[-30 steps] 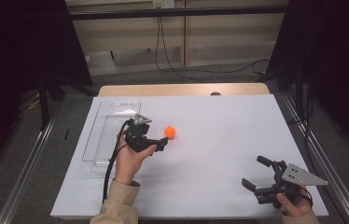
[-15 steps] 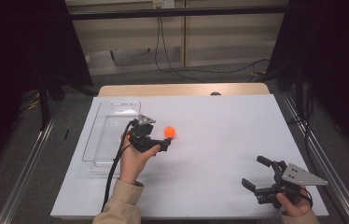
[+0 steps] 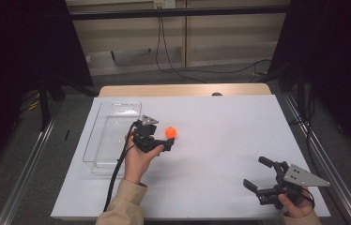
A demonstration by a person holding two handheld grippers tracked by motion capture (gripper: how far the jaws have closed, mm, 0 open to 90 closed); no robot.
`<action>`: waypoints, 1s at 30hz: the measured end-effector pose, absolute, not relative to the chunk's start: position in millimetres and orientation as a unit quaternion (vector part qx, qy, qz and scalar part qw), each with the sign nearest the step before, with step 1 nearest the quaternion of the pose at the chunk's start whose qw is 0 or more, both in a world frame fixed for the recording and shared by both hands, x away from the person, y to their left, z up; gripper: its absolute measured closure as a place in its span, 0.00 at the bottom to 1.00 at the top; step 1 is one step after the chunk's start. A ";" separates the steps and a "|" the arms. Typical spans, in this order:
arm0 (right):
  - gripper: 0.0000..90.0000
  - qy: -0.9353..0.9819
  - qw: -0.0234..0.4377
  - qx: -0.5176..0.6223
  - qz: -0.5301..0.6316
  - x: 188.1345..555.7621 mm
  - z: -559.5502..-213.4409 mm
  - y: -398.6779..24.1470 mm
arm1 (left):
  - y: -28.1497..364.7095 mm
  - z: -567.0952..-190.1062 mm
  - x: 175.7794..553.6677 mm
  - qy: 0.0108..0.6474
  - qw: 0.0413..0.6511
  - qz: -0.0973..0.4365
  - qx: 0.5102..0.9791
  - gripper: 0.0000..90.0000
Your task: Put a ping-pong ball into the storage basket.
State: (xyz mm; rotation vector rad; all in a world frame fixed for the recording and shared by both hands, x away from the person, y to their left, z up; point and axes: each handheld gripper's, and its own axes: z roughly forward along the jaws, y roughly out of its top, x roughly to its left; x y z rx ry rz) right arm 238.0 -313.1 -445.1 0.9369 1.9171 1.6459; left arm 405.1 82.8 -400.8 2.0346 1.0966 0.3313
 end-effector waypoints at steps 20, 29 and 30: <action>0.02 0.694 0.221 0.339 0.596 237.9 -445.0 -313.0 | 73.9 -413.0 411.2 0.427 0.380 0.138 0.809 0.10; 0.01 0.694 0.221 0.339 0.596 237.7 -444.8 -313.2 | 70.2 -417.5 413.6 0.428 0.383 0.139 0.806 0.10; 0.01 0.694 0.221 0.339 0.596 237.7 -444.8 -313.1 | 69.8 -417.7 413.7 0.428 0.384 0.140 0.806 0.10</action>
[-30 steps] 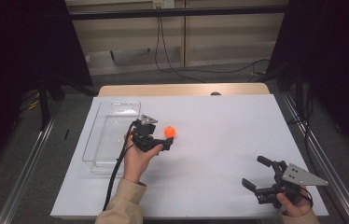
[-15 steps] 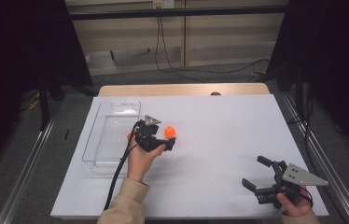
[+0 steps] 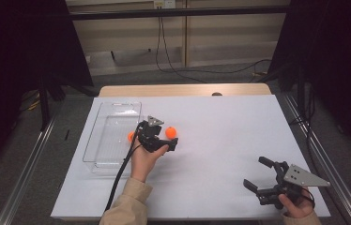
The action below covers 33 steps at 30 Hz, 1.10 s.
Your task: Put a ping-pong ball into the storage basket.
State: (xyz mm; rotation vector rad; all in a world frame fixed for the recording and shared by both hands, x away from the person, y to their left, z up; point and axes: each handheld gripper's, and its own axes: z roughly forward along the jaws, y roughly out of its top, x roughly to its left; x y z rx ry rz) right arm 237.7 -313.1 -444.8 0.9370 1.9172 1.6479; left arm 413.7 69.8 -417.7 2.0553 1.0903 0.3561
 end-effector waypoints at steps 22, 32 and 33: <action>0.01 0.694 0.220 0.338 0.596 238.0 -445.0 -313.0 | 62.5 -425.0 419.7 0.431 0.389 0.147 0.801 0.10; 0.01 0.695 0.219 0.338 0.596 238.1 -445.3 -312.9 | 59.6 -427.3 422.4 0.432 0.391 0.146 0.799 0.10; 0.02 0.695 0.219 0.338 0.596 238.1 -445.2 -312.9 | 59.4 -427.5 422.7 0.432 0.392 0.147 0.799 0.10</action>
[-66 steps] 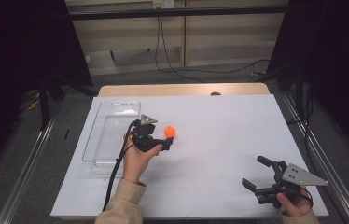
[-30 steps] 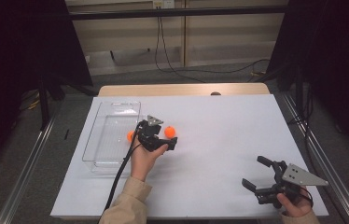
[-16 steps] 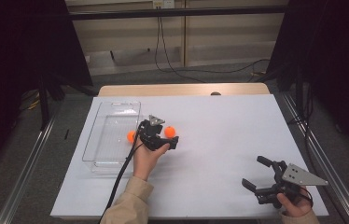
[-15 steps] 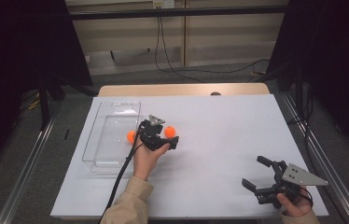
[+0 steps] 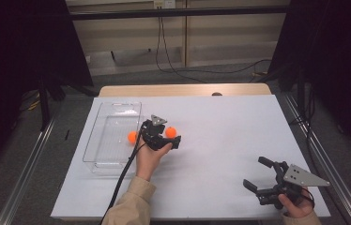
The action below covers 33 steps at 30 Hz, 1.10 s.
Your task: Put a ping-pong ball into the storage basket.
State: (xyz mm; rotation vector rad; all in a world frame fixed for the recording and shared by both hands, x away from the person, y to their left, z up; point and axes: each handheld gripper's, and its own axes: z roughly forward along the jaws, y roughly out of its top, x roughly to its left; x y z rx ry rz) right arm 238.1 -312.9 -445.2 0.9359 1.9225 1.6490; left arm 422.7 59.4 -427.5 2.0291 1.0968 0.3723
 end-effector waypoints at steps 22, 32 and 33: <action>0.01 0.696 0.218 0.339 0.595 239.8 -446.0 -311.7 | 56.7 -431.0 429.2 0.434 0.391 0.155 0.797 0.11; 0.01 0.696 0.216 0.338 0.596 241.1 -446.1 -310.4 | 55.6 -433.4 430.4 0.437 0.385 0.155 0.798 0.11; 0.01 0.696 0.216 0.338 0.596 241.3 -446.0 -310.0 | 55.8 -433.4 430.3 0.437 0.385 0.155 0.798 0.11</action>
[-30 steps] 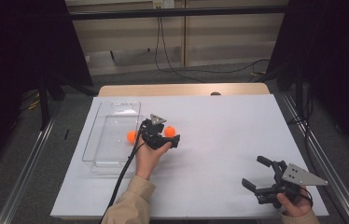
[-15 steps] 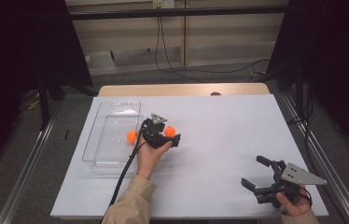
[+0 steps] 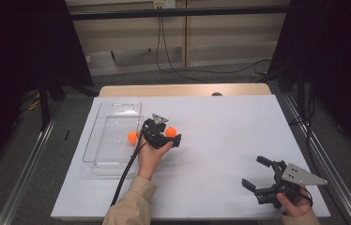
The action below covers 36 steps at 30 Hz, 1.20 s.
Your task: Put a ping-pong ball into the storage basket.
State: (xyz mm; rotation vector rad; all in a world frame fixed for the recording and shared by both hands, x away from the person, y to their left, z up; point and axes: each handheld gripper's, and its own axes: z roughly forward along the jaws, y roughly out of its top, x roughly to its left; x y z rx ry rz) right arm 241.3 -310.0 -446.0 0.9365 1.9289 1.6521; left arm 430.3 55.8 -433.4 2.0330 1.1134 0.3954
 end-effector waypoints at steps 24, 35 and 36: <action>0.01 0.695 0.218 0.338 0.595 239.9 -445.8 -311.5 | 55.0 -433.9 431.9 0.437 0.394 0.155 0.793 0.11; 0.01 0.696 0.218 0.337 0.595 240.8 -446.0 -310.0 | 55.3 -435.9 432.4 0.437 0.386 0.152 0.798 0.10; 0.01 0.696 0.218 0.337 0.595 241.0 -446.1 -310.0 | 54.8 -435.8 432.1 0.440 0.389 0.152 0.795 0.10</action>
